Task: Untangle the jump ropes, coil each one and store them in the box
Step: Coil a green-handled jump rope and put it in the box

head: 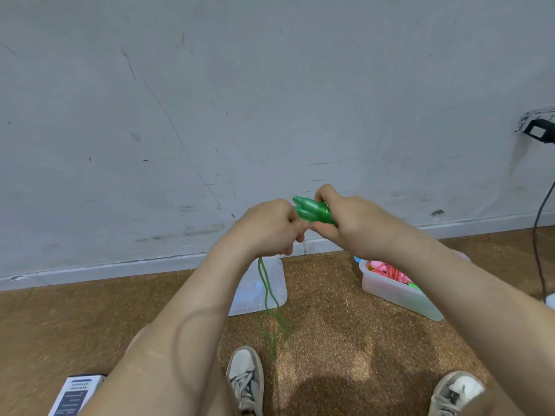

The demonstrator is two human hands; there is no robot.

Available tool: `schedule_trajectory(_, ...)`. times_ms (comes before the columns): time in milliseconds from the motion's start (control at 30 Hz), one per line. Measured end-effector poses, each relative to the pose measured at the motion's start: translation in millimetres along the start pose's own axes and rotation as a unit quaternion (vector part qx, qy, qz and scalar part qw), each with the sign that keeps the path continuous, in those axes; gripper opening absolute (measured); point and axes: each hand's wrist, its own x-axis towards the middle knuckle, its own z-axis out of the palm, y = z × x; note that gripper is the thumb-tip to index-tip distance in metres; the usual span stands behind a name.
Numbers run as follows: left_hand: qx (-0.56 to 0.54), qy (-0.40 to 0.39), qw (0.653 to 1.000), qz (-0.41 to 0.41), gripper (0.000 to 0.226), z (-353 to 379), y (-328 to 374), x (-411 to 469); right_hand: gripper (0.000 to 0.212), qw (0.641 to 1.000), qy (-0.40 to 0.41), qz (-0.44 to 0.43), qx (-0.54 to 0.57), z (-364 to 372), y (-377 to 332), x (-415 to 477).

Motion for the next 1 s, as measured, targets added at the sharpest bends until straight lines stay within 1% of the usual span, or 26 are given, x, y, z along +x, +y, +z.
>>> schedule_trajectory(133,-0.089,-0.021,0.995,-0.043,0.038,-3,-1,-3,0.033,0.998,-0.006,-0.015,-0.068,11,0,3)
schedule_trajectory(200,-0.138,-0.022,0.989,-0.041,0.038,-6,-1,-6,0.033,0.996,-0.009,-0.005,-0.088,14,5,4)
schedule_trajectory(267,-0.176,0.000,0.984,-0.017,0.033,-7,-1,-8,0.035,0.994,-0.012,-0.004,-0.104,17,6,4)
schedule_trajectory(333,-0.163,0.047,0.985,0.018,0.026,-7,-3,-6,0.039,0.994,-0.007,-0.021,-0.112,20,4,3)
schedule_trajectory(433,-0.082,0.110,0.989,0.056,0.019,-5,-4,-4,0.046,0.994,0.015,-0.030,-0.102,20,-2,-1)
schedule_trajectory(533,-0.032,0.181,0.981,0.065,0.017,-7,-4,-4,0.042,0.990,0.046,-0.028,-0.127,14,-6,-3)
schedule_trajectory(600,-0.041,0.219,0.972,0.071,0.015,-9,-6,-3,0.037,0.990,0.056,-0.030,-0.124,10,-9,-4)
schedule_trajectory(667,-0.100,0.232,0.965,0.074,0.011,-9,-10,0,0.035,0.991,0.060,-0.035,-0.114,6,-14,-6)
schedule_trajectory(733,-0.192,0.207,0.957,0.070,0.010,-11,-12,1,0.036,0.994,0.062,-0.046,-0.083,0,-19,-9)
schedule_trajectory(833,-0.324,0.111,0.938,0.056,0.014,-14,-15,3,0.028,0.996,0.056,-0.062,0.015,-10,-24,-15)
schedule_trajectory(933,-0.436,-0.036,0.898,0.048,0.026,-14,-18,3,0.027,0.990,0.059,-0.089,0.092,-17,-30,-22)
schedule_trajectory(1000,-0.485,-0.084,0.869,0.038,0.037,-10,-16,5,0.030,0.977,0.063,-0.078,0.188,-20,-32,-23)
